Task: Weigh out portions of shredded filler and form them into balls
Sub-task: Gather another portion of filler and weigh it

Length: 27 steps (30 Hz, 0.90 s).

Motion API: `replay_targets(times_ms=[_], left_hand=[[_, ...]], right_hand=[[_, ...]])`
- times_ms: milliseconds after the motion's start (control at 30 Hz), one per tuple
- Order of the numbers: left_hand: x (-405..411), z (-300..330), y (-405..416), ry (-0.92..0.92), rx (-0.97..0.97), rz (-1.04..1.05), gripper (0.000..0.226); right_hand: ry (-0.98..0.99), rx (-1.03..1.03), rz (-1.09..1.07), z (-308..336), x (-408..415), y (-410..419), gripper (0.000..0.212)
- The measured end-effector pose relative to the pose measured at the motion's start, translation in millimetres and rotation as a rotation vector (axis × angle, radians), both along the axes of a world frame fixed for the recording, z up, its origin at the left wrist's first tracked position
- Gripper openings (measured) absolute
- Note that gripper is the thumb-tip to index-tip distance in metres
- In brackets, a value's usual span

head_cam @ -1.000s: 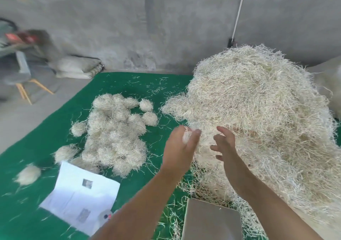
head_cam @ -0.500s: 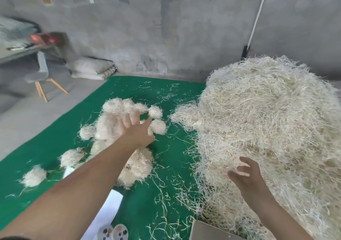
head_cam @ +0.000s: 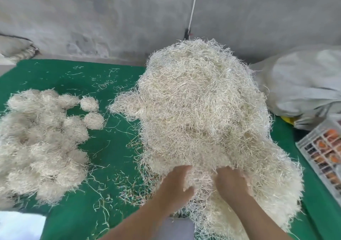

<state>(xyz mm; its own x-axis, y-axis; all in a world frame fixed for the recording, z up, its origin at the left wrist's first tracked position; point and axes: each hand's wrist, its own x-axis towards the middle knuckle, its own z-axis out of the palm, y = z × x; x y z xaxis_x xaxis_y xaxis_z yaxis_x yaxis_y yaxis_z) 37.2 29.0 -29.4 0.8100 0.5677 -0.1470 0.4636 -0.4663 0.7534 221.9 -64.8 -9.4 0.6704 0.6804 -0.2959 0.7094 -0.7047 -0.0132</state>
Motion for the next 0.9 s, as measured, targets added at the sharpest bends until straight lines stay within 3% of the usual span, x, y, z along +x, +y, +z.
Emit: replay_targets(times_ms=[33, 100, 200, 233, 300, 400, 467, 500, 567, 633, 733, 800, 900], left_hand=[[9, 0, -7, -0.031, -0.028, -0.001, 0.080], [26, 0, -15, -0.076, -0.089, 0.003, 0.099], [44, 4, -21, -0.077, -0.327, -0.020, 0.122], [50, 6, -22, -0.101, -0.393, -0.014, 0.110], [58, 6, -22, -0.172, -0.406, 0.062, 0.057], [56, 10, -18, -0.231, -0.369, 0.122, 0.035], [50, 15, -12, -0.272, -0.425, 0.176, 0.033], [49, 19, -8, -0.295, -0.452, 0.226, 0.028], [47, 29, -1, -0.345, -0.493, 0.327, 0.017], [46, 45, 6, -0.427, -0.551, 0.418, 0.018], [43, 67, 17, -0.460, -0.451, 0.429, 0.010], [41, 76, 32, -0.507, -0.500, 0.491, 0.008], [36, 87, 64, -0.572, -0.509, 0.652, 0.011]], right_hand=[[0.039, 0.111, 0.015, 1, 3, 2, 0.006], [0.198, 0.336, -0.006, 12, 0, 8, 0.018], [0.614, 0.696, -0.178, 39, -18, 12, 0.023], [0.743, 0.774, -0.225, 47, -26, 12, 0.023], [0.882, 0.809, -0.228, 57, -34, 11, 0.019], [0.757, 0.792, -0.040, 61, -27, 3, 0.021], [0.531, 0.738, 0.033, 50, -16, -10, 0.053], [0.451, 0.687, 0.054, 43, -12, -17, 0.083], [0.426, 0.537, 0.073, 23, -9, -27, 0.128], [0.376, 0.384, 0.106, -1, -10, -29, 0.138], [0.195, 0.291, 0.047, -27, -3, -25, 0.134], [0.133, 0.255, -0.070, -34, 11, -25, 0.123], [0.063, 0.174, -0.150, -32, 34, -32, 0.065]])
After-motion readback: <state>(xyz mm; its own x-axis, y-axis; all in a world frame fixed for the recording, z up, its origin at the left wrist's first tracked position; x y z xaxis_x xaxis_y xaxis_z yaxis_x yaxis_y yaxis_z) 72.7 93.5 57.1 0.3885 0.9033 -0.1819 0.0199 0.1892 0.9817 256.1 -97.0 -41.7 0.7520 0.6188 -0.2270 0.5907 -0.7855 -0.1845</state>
